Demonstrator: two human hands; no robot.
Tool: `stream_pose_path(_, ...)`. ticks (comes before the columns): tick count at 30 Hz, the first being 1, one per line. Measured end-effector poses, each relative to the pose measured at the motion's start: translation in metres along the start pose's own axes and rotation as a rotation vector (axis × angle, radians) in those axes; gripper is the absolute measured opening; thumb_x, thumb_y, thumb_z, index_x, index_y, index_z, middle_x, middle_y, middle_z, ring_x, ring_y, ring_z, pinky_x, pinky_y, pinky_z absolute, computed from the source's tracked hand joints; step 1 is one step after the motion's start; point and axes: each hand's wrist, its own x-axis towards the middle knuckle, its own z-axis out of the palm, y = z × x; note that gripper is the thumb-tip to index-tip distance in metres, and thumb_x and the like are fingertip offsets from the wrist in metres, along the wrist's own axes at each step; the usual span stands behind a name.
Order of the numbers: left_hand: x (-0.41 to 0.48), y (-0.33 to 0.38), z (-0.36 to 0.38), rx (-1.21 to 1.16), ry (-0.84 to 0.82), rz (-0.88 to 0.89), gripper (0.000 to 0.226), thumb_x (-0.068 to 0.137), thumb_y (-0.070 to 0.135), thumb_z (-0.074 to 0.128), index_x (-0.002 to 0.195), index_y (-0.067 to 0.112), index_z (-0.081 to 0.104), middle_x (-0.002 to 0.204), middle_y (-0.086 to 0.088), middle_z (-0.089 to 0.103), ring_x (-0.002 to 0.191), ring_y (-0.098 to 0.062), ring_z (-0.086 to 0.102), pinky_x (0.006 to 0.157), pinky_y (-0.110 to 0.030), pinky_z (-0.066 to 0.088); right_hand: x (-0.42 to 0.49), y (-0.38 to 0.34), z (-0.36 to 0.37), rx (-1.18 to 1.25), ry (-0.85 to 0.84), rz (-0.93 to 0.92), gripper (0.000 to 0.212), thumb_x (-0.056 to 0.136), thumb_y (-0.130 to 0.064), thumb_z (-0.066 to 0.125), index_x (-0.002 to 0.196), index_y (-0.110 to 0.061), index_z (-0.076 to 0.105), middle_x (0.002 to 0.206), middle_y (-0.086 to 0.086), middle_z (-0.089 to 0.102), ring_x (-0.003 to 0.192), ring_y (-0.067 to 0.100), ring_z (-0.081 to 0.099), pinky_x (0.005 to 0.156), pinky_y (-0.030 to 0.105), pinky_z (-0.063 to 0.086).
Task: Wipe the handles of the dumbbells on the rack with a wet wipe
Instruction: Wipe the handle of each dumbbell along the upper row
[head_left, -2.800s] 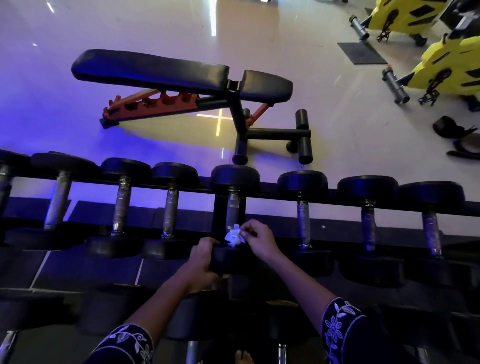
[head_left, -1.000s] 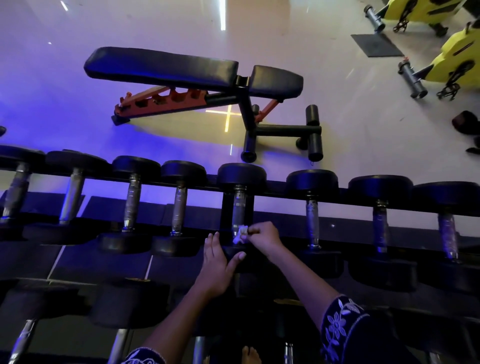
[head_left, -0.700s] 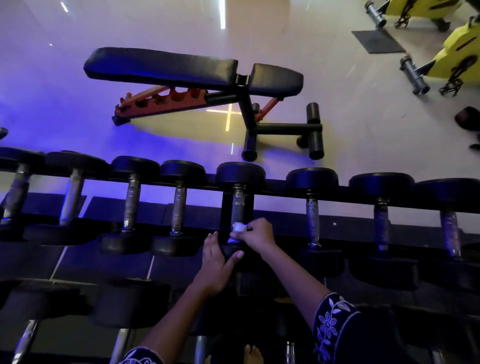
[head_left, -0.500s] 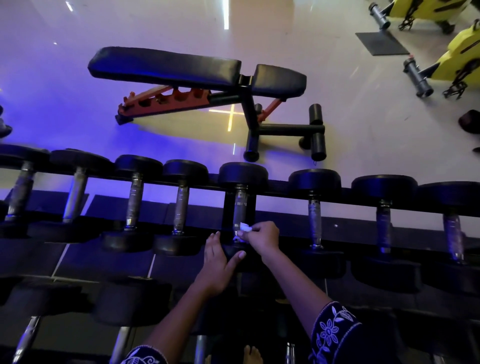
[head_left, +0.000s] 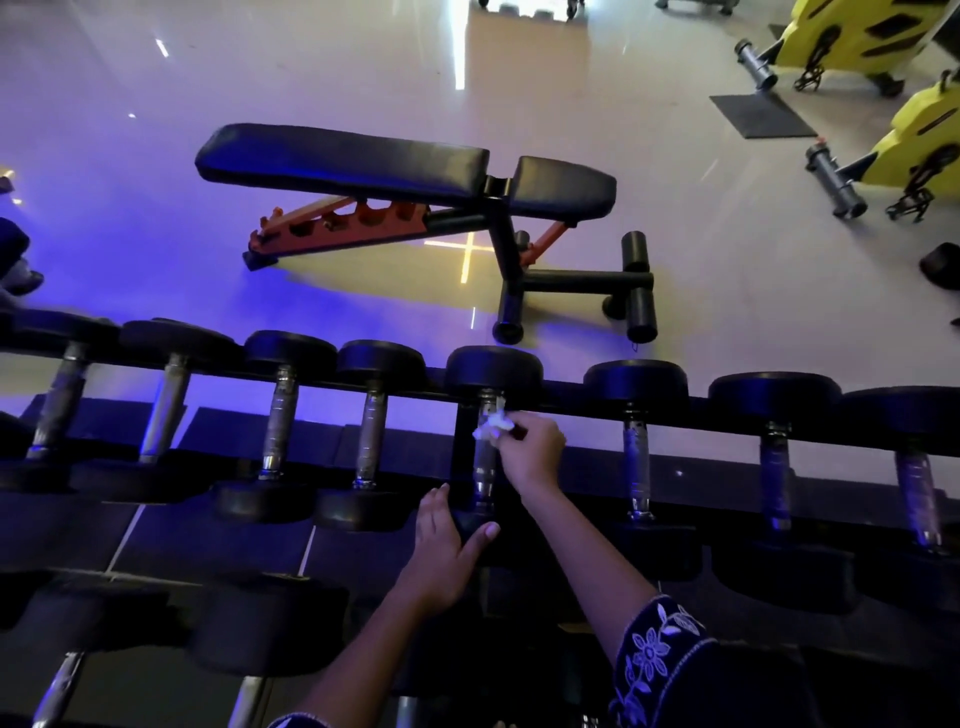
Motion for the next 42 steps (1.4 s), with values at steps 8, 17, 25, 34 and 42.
stream_pose_path(8, 0.0, -0.004, 0.0, -0.044, -0.022, -0.017, 0.122, 0.066, 0.09, 0.032, 0.154, 0.012, -0.003, 0.161, -0.006, -0.007, 0.149, -0.015, -0.006, 0.118, -0.031, 0.006, 0.008, 0.001, 0.016, 0.164, 0.094, 0.308, 0.023, 0.074, -0.025, 0.077, 0.066, -0.006, 0.067, 0.065, 0.006, 0.067, 0.06, 0.016, 0.057, 0.056, 0.022, 0.04)
stream_pose_path(17, 0.001, -0.006, 0.0, -0.039, -0.019, -0.014, 0.124, 0.066, 0.092, 0.035, 0.154, 0.011, 0.002, 0.161, -0.01, -0.002, 0.149, -0.019, -0.001, 0.121, -0.036, 0.008, 0.033, 0.009, -0.004, 0.342, -0.324, 0.501, 0.006, 0.078, -0.009, 0.07, 0.079, -0.013, 0.067, 0.07, 0.001, 0.059, 0.058, 0.009, 0.046, 0.045, 0.019, 0.032)
stream_pose_path(25, 0.002, -0.007, 0.0, -0.035, -0.031, -0.017, 0.105, 0.076, 0.07, 0.042, 0.154, 0.013, 0.001, 0.161, -0.007, -0.004, 0.149, -0.018, -0.001, 0.12, -0.036, 0.009, 0.062, 0.057, 0.035, 0.466, -0.353, 0.593, 0.031, 0.078, -0.002, 0.042, 0.1, 0.003, 0.063, 0.089, 0.015, 0.061, 0.078, 0.024, 0.05, 0.073, 0.034, 0.039)
stream_pose_path(34, 0.003, -0.006, 0.001, -0.033, -0.023, -0.015, 0.107, 0.075, 0.07, 0.041, 0.154, 0.01, 0.002, 0.161, -0.009, -0.003, 0.149, -0.018, -0.002, 0.12, -0.035, 0.008, 0.033, 0.009, 0.006, 0.557, -0.337, 0.557, 0.029, 0.084, 0.011, 0.039, 0.074, -0.011, 0.055, 0.063, 0.005, 0.052, 0.054, 0.013, 0.045, 0.048, 0.019, 0.034)
stream_pose_path(42, 0.003, -0.011, 0.003, -0.032, -0.011, 0.005, 0.107, 0.075, 0.071, 0.04, 0.154, 0.009, 0.003, 0.161, -0.009, -0.001, 0.149, -0.017, 0.0, 0.12, -0.033, 0.008, 0.001, 0.038, 0.003, 0.158, -0.364, 0.369, 0.022, 0.078, -0.011, 0.06, 0.056, -0.016, 0.059, 0.058, 0.0, 0.052, 0.058, 0.012, 0.044, 0.053, 0.024, 0.031)
